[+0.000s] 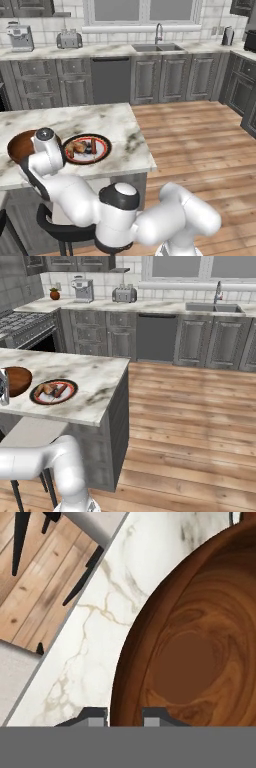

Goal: Take the smaller bowl and place it next to the appetizer plate on the dining counter , and place the larger bowl next to the plate with cooked food.

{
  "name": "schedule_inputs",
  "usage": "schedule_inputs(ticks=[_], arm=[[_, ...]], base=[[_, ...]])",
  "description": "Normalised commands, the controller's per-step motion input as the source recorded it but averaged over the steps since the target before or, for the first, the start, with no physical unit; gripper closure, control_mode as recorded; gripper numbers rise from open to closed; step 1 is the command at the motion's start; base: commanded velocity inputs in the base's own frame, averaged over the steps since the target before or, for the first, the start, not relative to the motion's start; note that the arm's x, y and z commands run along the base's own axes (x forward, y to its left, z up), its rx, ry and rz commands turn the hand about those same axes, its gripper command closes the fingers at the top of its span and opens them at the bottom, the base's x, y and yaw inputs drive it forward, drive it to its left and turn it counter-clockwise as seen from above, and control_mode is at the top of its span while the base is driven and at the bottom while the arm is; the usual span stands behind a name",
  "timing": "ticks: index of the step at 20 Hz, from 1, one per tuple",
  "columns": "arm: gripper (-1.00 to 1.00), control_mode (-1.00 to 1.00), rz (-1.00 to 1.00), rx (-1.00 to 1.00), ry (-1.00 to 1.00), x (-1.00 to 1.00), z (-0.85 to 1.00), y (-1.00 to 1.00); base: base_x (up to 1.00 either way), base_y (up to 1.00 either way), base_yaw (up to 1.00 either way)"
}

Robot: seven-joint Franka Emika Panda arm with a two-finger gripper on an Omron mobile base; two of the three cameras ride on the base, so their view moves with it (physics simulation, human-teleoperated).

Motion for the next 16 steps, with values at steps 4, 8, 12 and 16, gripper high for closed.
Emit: schedule_inputs(ticks=[4,8,12,16], arm=[[1.0,-1.0,-0.09,-0.06,0.0,0.0,0.0,0.0],[1.0,-1.0,-0.12,-0.06,0.0,0.0,0.0,-0.01],[1.0,-1.0,-0.12,-0.05,0.0,0.0,0.0,-0.1],[1.0,-1.0,-0.12,-0.02,0.0,0.0,0.0,-0.24]], base=[[0.0,0.0,0.0],[0.0,0.0,0.0],[0.0,0.0,0.0],[0.0,0.0,0.0]])
